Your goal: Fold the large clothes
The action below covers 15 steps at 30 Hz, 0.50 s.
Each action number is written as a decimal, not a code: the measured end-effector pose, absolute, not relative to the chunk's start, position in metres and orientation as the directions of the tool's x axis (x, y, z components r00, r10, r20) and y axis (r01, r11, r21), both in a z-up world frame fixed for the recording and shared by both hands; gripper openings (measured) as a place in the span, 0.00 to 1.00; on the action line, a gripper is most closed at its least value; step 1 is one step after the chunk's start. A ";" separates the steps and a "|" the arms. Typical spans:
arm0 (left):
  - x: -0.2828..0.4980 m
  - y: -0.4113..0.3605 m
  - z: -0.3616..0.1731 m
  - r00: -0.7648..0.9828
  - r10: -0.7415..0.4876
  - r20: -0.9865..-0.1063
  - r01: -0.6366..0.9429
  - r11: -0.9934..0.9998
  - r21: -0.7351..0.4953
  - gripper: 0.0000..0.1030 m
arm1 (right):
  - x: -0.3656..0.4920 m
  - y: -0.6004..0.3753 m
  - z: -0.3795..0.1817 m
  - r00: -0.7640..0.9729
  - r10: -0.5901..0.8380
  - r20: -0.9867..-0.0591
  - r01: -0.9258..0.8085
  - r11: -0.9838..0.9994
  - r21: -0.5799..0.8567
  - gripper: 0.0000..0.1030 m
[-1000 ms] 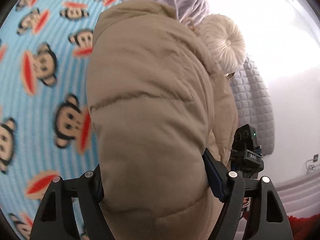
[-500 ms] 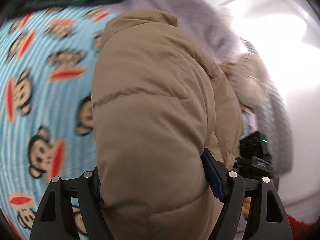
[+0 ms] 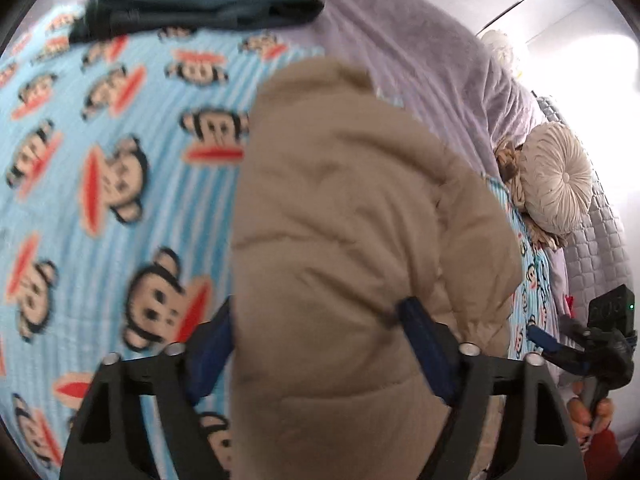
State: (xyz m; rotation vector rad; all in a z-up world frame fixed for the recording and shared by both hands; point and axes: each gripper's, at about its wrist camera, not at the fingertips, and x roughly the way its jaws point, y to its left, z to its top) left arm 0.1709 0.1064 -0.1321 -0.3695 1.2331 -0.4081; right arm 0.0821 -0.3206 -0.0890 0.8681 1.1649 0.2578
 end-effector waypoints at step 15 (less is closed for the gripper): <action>0.238 0.057 -0.117 0.392 -0.328 -0.860 0.203 0.942 -0.266 0.61 | 0.143 -0.259 -0.169 0.335 0.795 -0.506 0.243 0.447 0.861 0.04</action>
